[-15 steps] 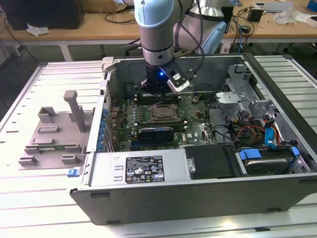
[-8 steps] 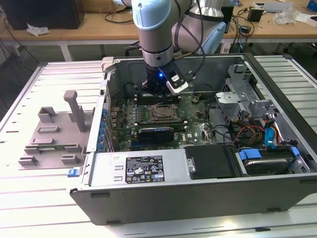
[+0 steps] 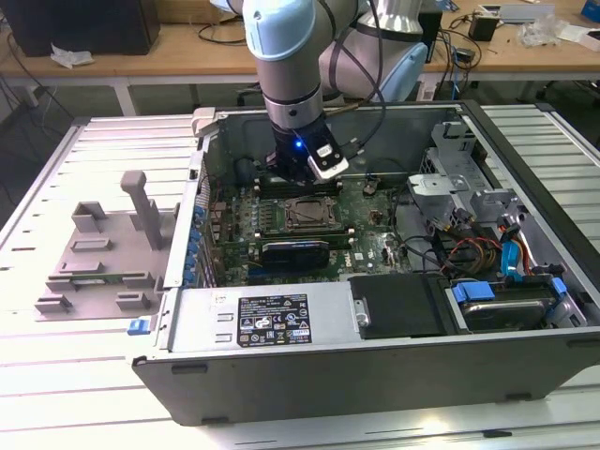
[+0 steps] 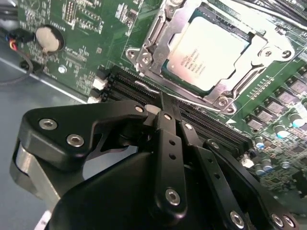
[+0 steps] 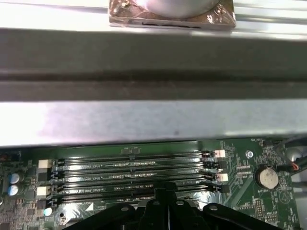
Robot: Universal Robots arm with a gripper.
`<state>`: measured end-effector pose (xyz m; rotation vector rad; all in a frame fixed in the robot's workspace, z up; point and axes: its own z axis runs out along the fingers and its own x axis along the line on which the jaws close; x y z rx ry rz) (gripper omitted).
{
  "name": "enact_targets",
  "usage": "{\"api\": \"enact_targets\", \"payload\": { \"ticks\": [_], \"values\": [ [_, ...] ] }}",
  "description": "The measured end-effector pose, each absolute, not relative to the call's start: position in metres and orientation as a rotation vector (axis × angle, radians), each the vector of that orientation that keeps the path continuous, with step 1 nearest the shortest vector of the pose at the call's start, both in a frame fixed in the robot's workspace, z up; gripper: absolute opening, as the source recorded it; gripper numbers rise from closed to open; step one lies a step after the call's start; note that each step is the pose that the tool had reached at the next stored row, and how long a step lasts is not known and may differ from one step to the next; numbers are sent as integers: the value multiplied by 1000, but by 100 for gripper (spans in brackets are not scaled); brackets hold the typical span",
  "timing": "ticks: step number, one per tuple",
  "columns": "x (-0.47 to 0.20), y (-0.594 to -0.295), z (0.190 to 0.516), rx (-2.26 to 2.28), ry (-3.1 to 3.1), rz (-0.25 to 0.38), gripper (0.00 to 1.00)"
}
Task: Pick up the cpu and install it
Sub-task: 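Install the first cpu locking lever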
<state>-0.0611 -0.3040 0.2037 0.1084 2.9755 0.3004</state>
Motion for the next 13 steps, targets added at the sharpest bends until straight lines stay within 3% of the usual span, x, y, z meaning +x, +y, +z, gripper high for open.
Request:
{"api": "enact_targets", "payload": {
  "ticks": [13],
  "values": [
    [-61,-303,197,374,2938,278,11]
  ]
}}
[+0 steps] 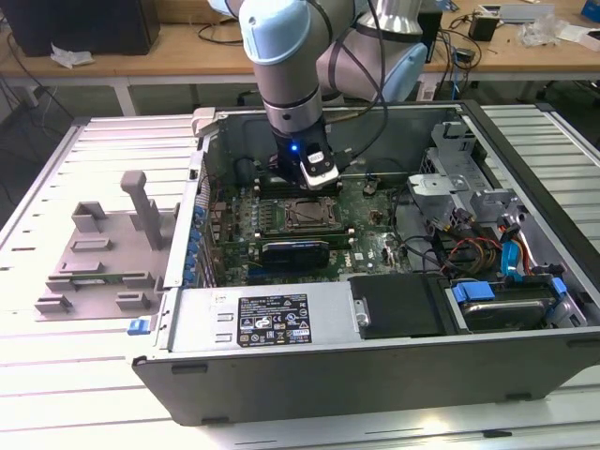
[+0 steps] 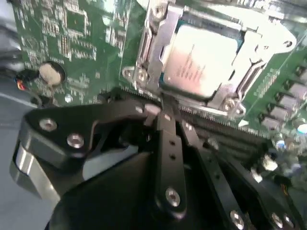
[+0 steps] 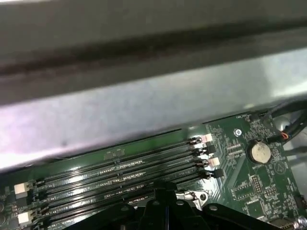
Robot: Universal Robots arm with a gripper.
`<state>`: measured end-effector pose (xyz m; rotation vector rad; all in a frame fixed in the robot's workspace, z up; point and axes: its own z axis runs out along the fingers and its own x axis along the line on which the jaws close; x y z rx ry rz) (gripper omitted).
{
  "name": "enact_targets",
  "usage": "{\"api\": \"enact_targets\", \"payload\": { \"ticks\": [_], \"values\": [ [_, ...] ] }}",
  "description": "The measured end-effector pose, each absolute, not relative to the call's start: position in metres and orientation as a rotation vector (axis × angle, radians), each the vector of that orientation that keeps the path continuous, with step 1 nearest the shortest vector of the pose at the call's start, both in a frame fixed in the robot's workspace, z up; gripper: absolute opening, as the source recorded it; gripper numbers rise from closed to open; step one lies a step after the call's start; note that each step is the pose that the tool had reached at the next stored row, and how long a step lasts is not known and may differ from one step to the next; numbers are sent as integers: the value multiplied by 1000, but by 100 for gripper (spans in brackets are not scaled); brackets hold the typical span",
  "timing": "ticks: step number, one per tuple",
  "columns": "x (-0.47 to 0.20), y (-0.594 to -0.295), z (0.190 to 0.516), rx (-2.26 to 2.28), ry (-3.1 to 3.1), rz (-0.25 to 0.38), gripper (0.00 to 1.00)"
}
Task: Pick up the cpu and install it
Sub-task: 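Install the first cpu locking lever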
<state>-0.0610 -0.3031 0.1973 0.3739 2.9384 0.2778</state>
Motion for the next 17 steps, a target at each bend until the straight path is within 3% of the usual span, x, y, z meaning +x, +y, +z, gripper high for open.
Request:
{"api": "enact_targets", "payload": {
  "ticks": [5,6,7,11,13,17],
  "values": [
    [-61,-303,212,375,2938,266,11],
    [-61,-303,214,371,2941,229,11],
    [-60,-303,214,366,2948,154,11],
    [-60,-303,214,358,2959,35,11],
    [-60,-303,215,350,2972,-84,11],
    [-60,-303,215,348,2973,-110,11]
  ]
}}
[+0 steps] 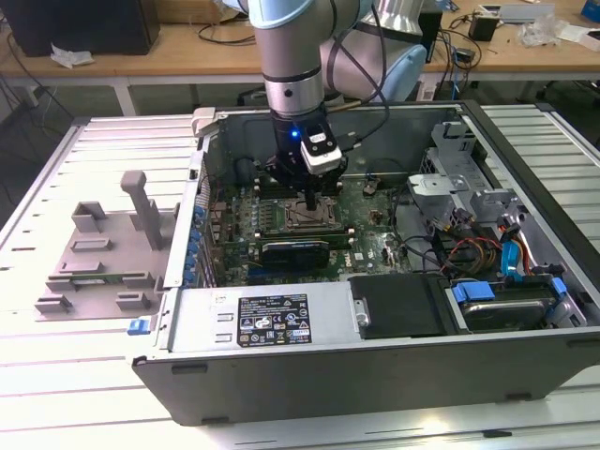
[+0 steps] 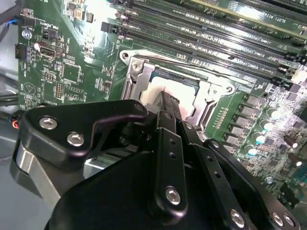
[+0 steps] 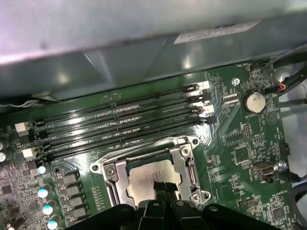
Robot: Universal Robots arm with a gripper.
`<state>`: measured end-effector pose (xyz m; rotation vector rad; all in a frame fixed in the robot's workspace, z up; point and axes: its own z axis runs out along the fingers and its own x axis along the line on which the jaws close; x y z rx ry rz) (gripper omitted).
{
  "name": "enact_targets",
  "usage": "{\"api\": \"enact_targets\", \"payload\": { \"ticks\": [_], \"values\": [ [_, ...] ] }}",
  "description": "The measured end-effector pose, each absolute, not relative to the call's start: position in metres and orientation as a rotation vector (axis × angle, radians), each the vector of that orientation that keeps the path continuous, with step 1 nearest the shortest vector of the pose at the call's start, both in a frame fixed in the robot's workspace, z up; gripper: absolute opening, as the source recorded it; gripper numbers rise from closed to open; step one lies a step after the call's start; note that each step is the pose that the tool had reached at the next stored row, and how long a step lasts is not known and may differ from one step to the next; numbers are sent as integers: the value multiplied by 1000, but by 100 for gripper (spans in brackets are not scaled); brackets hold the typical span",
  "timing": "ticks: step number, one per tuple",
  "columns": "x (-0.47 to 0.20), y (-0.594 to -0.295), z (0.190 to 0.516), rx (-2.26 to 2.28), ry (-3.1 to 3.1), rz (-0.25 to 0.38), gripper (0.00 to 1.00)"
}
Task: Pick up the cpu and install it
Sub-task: 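Install the first cpu locking lever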
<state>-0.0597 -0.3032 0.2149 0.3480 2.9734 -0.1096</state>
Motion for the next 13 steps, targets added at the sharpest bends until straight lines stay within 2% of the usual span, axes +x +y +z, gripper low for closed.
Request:
{"api": "enact_targets", "payload": {
  "ticks": [8,13],
  "values": [
    [-60,-303,215,335,3017,-92,11],
    [-60,-303,214,137,3029,-81,11]
  ]
}}
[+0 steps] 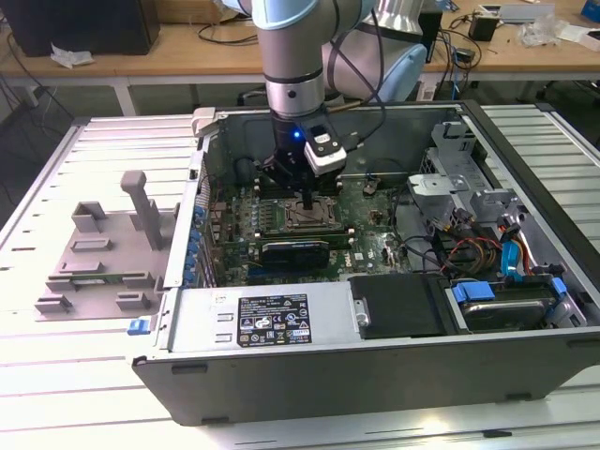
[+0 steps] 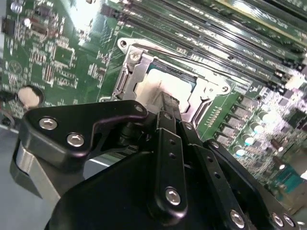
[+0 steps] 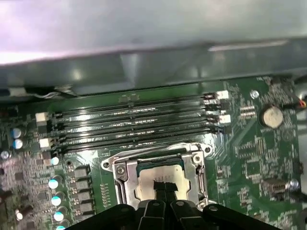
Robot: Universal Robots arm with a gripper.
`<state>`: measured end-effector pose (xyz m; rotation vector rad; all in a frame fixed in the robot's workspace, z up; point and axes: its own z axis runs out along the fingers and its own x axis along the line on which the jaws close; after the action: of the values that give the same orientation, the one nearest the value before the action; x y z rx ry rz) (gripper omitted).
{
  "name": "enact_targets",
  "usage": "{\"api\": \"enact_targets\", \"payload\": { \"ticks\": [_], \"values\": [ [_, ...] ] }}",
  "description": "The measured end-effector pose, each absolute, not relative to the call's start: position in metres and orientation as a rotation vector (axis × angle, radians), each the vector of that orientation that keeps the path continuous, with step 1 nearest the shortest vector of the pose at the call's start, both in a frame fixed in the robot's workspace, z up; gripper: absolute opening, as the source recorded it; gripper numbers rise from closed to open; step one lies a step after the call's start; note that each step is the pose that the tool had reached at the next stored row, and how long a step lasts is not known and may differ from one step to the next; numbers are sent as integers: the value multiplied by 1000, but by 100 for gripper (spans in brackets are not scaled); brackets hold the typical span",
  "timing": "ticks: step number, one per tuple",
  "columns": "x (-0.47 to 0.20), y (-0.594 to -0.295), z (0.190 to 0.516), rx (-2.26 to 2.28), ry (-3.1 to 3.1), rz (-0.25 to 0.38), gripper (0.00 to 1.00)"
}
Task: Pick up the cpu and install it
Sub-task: 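Install the first cpu locking lever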
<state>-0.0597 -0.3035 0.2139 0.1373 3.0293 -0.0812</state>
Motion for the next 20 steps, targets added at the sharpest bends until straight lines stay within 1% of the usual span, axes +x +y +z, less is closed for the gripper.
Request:
{"api": "enact_targets", "payload": {
  "ticks": [6,11,20],
  "values": [
    [-60,-304,215,99,3030,-80,11],
    [-58,-303,240,101,3032,-80,11],
    [-48,-304,240,111,3079,-84,11]
  ]
}}
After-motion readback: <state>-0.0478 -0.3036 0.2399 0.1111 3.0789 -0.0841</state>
